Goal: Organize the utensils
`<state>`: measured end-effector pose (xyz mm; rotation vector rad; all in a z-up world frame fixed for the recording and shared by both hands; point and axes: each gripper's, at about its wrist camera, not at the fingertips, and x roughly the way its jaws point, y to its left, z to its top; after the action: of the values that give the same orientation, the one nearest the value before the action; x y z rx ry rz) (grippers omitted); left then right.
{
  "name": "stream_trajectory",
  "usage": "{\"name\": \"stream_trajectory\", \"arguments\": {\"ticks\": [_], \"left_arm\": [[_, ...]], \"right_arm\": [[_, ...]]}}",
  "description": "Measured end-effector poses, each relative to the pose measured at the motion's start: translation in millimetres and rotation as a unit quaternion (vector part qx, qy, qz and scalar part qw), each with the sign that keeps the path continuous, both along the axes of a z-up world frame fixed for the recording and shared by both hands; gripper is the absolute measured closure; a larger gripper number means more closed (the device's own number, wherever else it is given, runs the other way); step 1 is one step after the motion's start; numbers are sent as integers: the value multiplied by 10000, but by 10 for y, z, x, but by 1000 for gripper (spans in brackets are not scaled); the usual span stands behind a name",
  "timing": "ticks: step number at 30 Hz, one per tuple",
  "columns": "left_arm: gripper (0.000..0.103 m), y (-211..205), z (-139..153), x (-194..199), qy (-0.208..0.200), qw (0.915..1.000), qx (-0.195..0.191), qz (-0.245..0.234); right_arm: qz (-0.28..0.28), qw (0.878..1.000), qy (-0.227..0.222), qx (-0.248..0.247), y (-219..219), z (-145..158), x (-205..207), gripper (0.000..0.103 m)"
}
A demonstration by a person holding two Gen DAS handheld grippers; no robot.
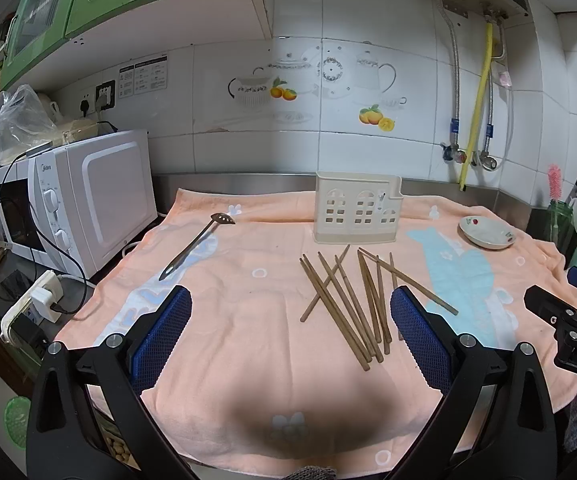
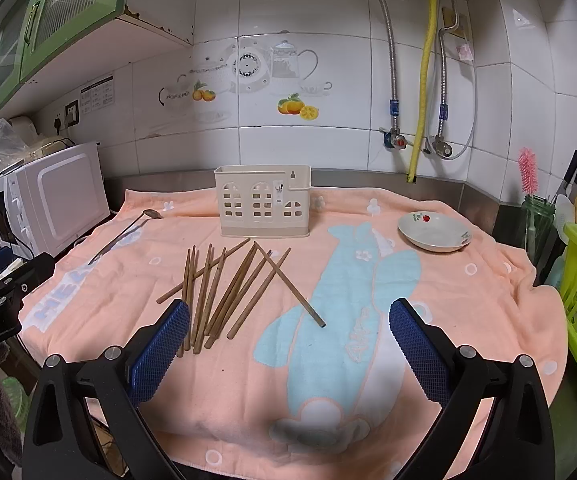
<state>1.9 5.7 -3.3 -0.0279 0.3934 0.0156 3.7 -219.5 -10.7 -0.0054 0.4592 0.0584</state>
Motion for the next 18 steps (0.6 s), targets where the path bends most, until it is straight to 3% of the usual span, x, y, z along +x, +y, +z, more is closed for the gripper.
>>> {"name": "stream_trajectory", "arguments": {"ticks": [18], "left_arm": [[5, -25, -50, 122, 182, 9998, 35, 34]], "right_arm": [[4, 9999, 139, 41, -27, -76, 91, 7]]}}
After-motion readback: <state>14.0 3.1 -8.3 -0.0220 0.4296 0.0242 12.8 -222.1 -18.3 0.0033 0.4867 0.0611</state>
